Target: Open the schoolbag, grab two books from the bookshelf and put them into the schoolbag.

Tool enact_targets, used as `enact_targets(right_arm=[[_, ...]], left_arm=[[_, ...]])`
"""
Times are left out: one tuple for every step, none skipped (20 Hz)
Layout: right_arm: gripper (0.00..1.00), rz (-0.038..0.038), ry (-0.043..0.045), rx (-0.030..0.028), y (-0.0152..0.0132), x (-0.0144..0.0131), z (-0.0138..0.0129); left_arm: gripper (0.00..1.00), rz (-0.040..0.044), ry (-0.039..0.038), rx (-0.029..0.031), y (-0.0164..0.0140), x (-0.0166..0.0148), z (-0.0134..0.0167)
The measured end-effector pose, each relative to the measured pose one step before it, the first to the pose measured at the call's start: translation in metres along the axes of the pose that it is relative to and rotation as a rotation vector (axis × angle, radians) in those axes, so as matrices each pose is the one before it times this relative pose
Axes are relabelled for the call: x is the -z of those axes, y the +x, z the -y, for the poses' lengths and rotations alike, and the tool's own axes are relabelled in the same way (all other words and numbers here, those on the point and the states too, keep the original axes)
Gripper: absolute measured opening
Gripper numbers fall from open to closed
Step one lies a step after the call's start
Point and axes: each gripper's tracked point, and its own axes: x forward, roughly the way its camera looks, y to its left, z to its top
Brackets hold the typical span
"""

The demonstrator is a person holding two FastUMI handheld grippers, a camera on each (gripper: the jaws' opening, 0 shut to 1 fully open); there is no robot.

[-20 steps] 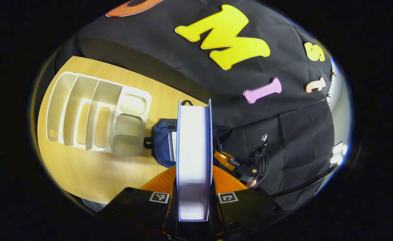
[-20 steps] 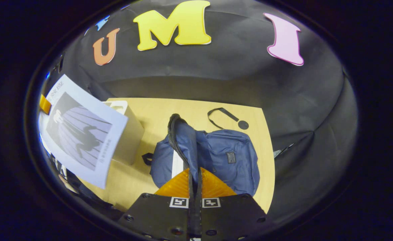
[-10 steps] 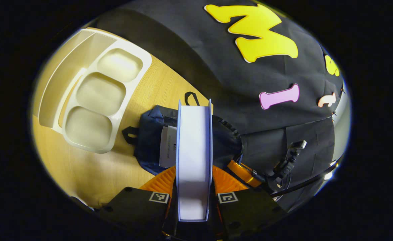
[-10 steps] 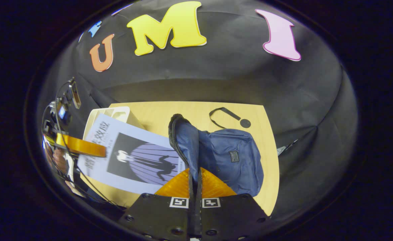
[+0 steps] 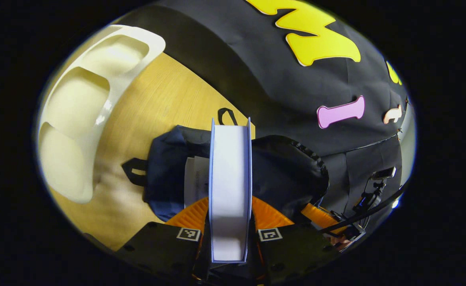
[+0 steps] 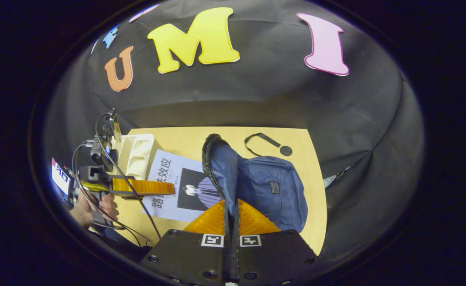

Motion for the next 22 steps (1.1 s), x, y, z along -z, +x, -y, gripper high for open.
enact_targets(right_arm=[[0.0, 0.00279, -0.00058, 0.00075, -0.00011, -0.00245, -0.00172], [0.0, 0.00138, -0.00527, -0.00108, -0.00099, -0.00132, -0.00166], [0.0, 0.00238, -0.00545, -0.00095, -0.00097, -0.00139, -0.00207], [0.0, 0.00102, -0.00858, 0.00083, -0.00059, -0.00042, -0.00195], [0.0, 0.00067, -0.00613, -0.00179, -0.00093, -0.00113, -0.00244], [0.0, 0.00091, -0.00616, -0.00199, -0.00007, -0.00092, -0.00326], [0.0, 0.00085, -0.0059, -0.00265, -0.00015, -0.00112, -0.00261], [0.0, 0.0005, -0.00285, -0.00506, 0.00015, -0.00095, -0.00309], [0.0, -0.00151, -0.00498, -0.00432, 0.0009, -0.00039, -0.00366], [0.0, -0.00078, -0.00619, -0.00383, 0.00079, -0.00057, -0.00271], [0.0, -0.00004, -0.00673, -0.00206, -0.00008, -0.00068, -0.00249], [0.0, -0.00154, -0.0062, -0.00132, 0.00081, -0.00014, -0.00194], [0.0, -0.00143, -0.00443, -0.00143, 0.00021, 0.00023, -0.0014], [0.0, -0.00329, -0.00379, -0.00085, 0.0008, 0.00076, -0.00122], [0.0, -0.00124, -0.0016, -0.00126, -0.00014, 0.00027, -0.00126], [0.0, -0.00167, -0.00339, -0.00015, 0.00128, -0.00001, -0.0009], [0.0, -0.00185, -0.00228, -0.00072, -0.00004, 0.0007, 0.00013], [0.0, -0.00321, -0.00022, -0.0012, 0.00101, 0.00168, 0.00046], [0.0, 0.00006, 0.0023, -0.00054, 0.00065, 0.00067, 0.00094], [0.0, -0.00268, 0.00065, -0.00025, 0.00015, 0.00119, -0.00011], [0.0, -0.00224, 0.00048, 0.00044, 0.00143, 0.0007, 0.00076], [0.0, -0.00315, 0.00092, -0.00219, 0.00217, 0.00108, -0.0002]], left_arm=[[0.39, -0.00116, 0.00236, 0.01319, 0.00781, 0.00338, 0.00025], [0.39, 0.00033, -0.00406, 0.0118, 0.00875, 0.00073, 0.00046], [0.39, -0.00388, -0.00099, 0.01108, 0.00932, 0.00495, -0.00075], [0.39, -0.00576, -0.00532, 0.01351, 0.00594, 0.00303, 0.00011], [0.39, 0.00126, -0.00334, 0.01375, 0.0066, 0.00219, 0.00146], [0.39, 0.00154, -0.00195, 0.01066, 0.00572, 0.00085, 0.00036], [0.39, 0.00048, -0.00093, 0.01077, 0.00578, 0.00009, 0.00058], [0.39, -0.00177, -0.00344, 0.01151, 0.00643, 0.00221, 0.00105], [0.39, -0.00322, -0.00652, 0.01359, 0.00619, 0.00062, 0.00004], [0.39, -0.00453, -0.00844, 0.01332, 0.00728, 0.00155, -0.00036], [0.39, -0.00573, -0.01015, 0.01255, 0.00655, 0.0008, -0.00063], [0.39, -0.0101, -0.01033, 0.01068, 0.00626, 0.00324, -0.00004], [0.39, -0.00748, -0.00394, 0.00942, 0.00601, 0.00179, -0.00087], [0.39, -0.00736, -0.00282, 0.00517, 0.00509, 0.00168, -0.00134], [0.39, -0.00806, -0.0049, 0.00756, 0.00527, 0.00172, -0.00037], [0.39, -0.01016, -0.00804, 0.0029, 0.00341, 0.00231, -0.00153], [0.4, -0.01416, -0.01117, 0.00019, 0.00146, 0.00235, -0.00146], [0.41, -0.00842, -0.00453, -0.00214, 0.00127, 0.00047, -0.00104], [0.42, -0.00456, 0.00102, -0.01263, 0.00045, -0.00026, -0.00182], [0.43, -0.00567, 0.01316, -0.04987, 0.00183, 0.00023, -0.00877], [0.51, -0.00553, 0.01487, -0.04866, 0.0016, 0.00138, -0.00758], [0.57, 0.00033, 0.01778, -0.05643, -0.00103, -0.0001, -0.00881]])
